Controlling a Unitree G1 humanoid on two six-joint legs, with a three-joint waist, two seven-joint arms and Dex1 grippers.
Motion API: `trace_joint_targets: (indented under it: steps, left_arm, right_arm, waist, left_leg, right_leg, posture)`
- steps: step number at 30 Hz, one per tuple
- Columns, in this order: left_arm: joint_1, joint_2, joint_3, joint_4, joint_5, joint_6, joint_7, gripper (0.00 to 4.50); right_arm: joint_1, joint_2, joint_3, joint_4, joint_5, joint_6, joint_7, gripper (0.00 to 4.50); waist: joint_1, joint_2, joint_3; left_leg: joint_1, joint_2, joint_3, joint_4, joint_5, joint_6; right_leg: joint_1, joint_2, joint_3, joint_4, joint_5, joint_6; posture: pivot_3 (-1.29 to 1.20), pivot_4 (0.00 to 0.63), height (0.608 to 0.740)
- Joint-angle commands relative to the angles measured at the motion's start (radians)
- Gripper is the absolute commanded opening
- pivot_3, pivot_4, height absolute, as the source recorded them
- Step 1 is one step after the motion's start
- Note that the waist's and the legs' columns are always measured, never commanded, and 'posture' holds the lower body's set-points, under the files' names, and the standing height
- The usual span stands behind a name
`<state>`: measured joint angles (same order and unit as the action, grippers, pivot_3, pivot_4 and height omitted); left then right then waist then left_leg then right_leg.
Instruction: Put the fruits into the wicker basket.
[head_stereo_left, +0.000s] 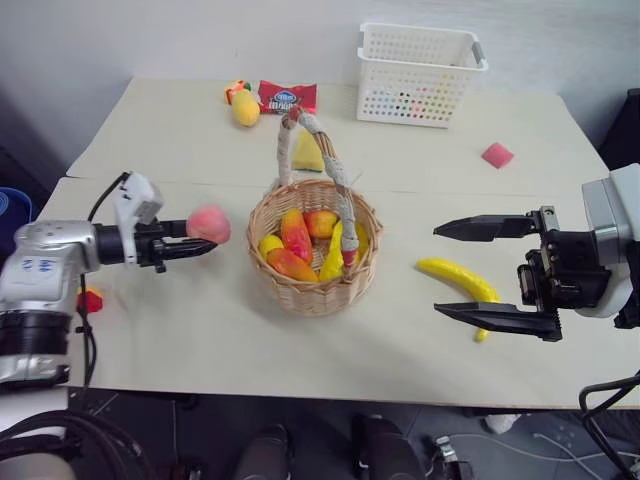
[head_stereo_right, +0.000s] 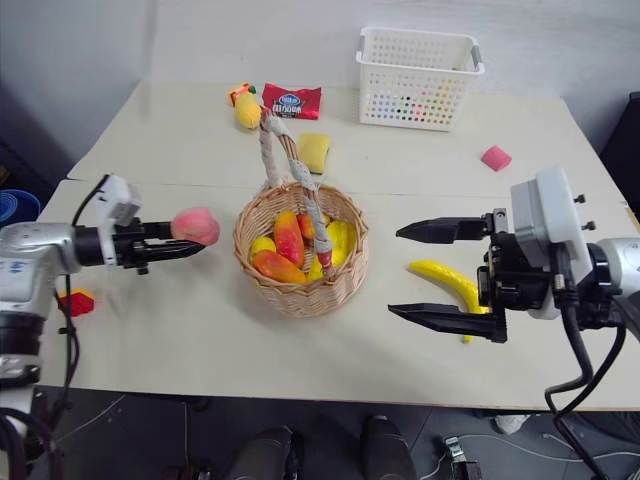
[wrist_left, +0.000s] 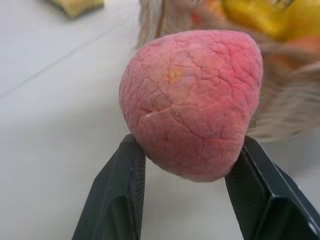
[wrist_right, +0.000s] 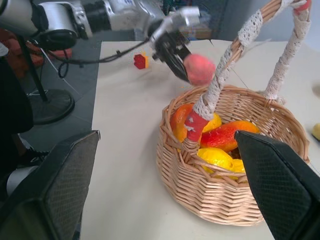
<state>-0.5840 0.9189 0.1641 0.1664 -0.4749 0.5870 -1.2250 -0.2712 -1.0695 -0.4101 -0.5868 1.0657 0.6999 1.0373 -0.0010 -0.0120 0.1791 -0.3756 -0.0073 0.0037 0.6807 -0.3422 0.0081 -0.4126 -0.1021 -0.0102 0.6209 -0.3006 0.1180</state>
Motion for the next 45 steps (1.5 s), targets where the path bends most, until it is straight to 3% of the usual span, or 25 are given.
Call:
trace_joint_targets:
  steps: [1, 5, 10, 18, 21, 26, 30, 34, 36, 39, 45]
  left_arm:
    - [-0.057, -0.005, 0.006, -0.161, -0.088, 0.105, 0.018, 1.86]
    - [-0.233, -0.137, -0.157, -0.109, 0.046, 0.115, 0.160, 1.86]
    - [-0.349, -0.246, -0.286, 0.033, 0.155, 0.063, 0.190, 1.86]
    - [-0.330, -0.250, -0.235, 0.016, 0.113, 0.091, 0.161, 4.43]
    - [-0.283, -0.205, -0.138, -0.104, -0.003, 0.137, 0.094, 4.47]
    - [-0.222, -0.080, 0.002, -0.336, -0.303, 0.292, -0.098, 4.47]
    - [-0.231, -0.048, 0.003, -0.404, -0.397, 0.337, -0.126, 4.47]
    - [-0.251, -0.060, -0.034, -0.428, -0.421, 0.335, -0.124, 4.47]
    - [-0.250, -0.067, -0.057, -0.431, -0.402, 0.312, -0.124, 4.47]
    - [-0.245, -0.076, -0.098, -0.432, -0.362, 0.269, -0.121, 4.47]
    - [-0.253, -0.108, -0.165, -0.399, -0.278, 0.203, -0.074, 4.47]
  right_arm:
    - [0.003, -0.002, -0.041, -0.011, -0.010, -0.013, -0.017, 4.50]
    - [0.016, 0.006, -0.044, -0.018, -0.017, -0.014, -0.041, 4.50]
    - [0.067, 0.024, -0.064, -0.136, 0.017, 0.005, -0.147, 4.50]
    - [0.109, 0.046, -0.065, -0.177, 0.020, 0.001, -0.255, 4.50]
    - [0.173, 0.067, -0.122, -0.179, 0.014, 0.016, -0.312, 4.50]
    - [0.426, 0.144, -0.344, -0.200, -0.008, 0.059, -0.366, 4.50]
    - [0.680, 0.249, -0.566, -0.220, -0.003, 0.069, -0.339, 4.50]
    - [0.979, 0.402, -0.754, -0.204, -0.008, 0.031, -0.207, 4.50]
    - [1.060, 0.444, -0.761, -0.172, -0.054, -0.010, -0.161, 4.50]
    - [1.069, 0.452, -0.713, -0.099, -0.124, -0.060, -0.156, 4.50]
    - [0.825, 0.320, -0.456, -0.007, -0.248, -0.074, -0.247, 4.50]
  waist:
    - [0.010, 0.000, 0.000]
    - [0.033, 0.000, 0.000]
    - [0.020, 0.000, 0.000]
    - [0.004, -0.001, 0.001]
    - [0.002, -0.001, 0.001]
    - [0.009, -0.001, 0.001]
    - [0.030, 0.000, 0.000]
    - [0.038, 0.000, 0.000]
    - [0.027, 0.001, 0.000]
    - [0.008, 0.001, 0.000]
    - [-0.008, 0.003, 0.001]
  left_leg:
    - [0.000, 0.000, -0.001, 0.001, 0.000, 0.000]
    - [0.002, -0.006, -0.005, 0.002, 0.001, 0.002]
    - [0.000, -0.007, -0.002, 0.002, 0.002, 0.003]
    - [0.000, -0.006, 0.002, 0.002, 0.001, 0.005]
    - [0.000, -0.006, 0.001, 0.002, 0.001, 0.005]
    - [-0.002, -0.004, -0.002, 0.001, 0.000, 0.003]
    - [0.000, -0.006, -0.003, 0.002, 0.000, 0.003]
    - [0.007, -0.007, -0.006, 0.001, -0.001, 0.006]
    - [0.010, -0.006, -0.005, 0.001, -0.005, 0.012]
    - [0.013, -0.005, -0.004, -0.001, -0.006, 0.011]
    - [0.019, -0.003, 0.001, -0.007, -0.005, 0.007]
  right_leg:
    - [0.001, -0.001, -0.001, -0.001, 0.000, 0.000]
    - [0.004, -0.005, -0.004, -0.002, 0.001, 0.000]
    - [0.001, 0.003, -0.006, 0.002, 0.001, 0.001]
    - [-0.001, 0.003, -0.005, 0.002, 0.002, 0.003]
    - [-0.001, 0.000, -0.003, 0.001, 0.002, 0.003]
    - [0.000, -0.001, 0.001, -0.001, 0.002, 0.003]
    - [0.005, 0.000, 0.000, -0.003, 0.002, 0.003]
    - [0.014, 0.003, 0.000, -0.009, 0.002, 0.003]
    - [0.017, 0.000, 0.001, -0.010, 0.002, 0.003]
    - [0.018, -0.001, 0.002, -0.012, 0.002, 0.002]
    - [0.018, 0.001, 0.006, -0.011, 0.001, 0.000]
  posture:
    - [0.00, 0.150, 0.740]
    - [0.00, 0.150, 0.740]
    - [0.00, 0.150, 0.740]
    - [0.00, 0.150, 0.740]
    - [0.00, 0.150, 0.740]
    - [0.00, 0.150, 0.740]
    - [0.00, 0.150, 0.740]
    - [0.00, 0.150, 0.740]
    - [0.00, 0.150, 0.740]
    - [0.00, 0.150, 0.740]
    - [0.00, 0.150, 0.740]
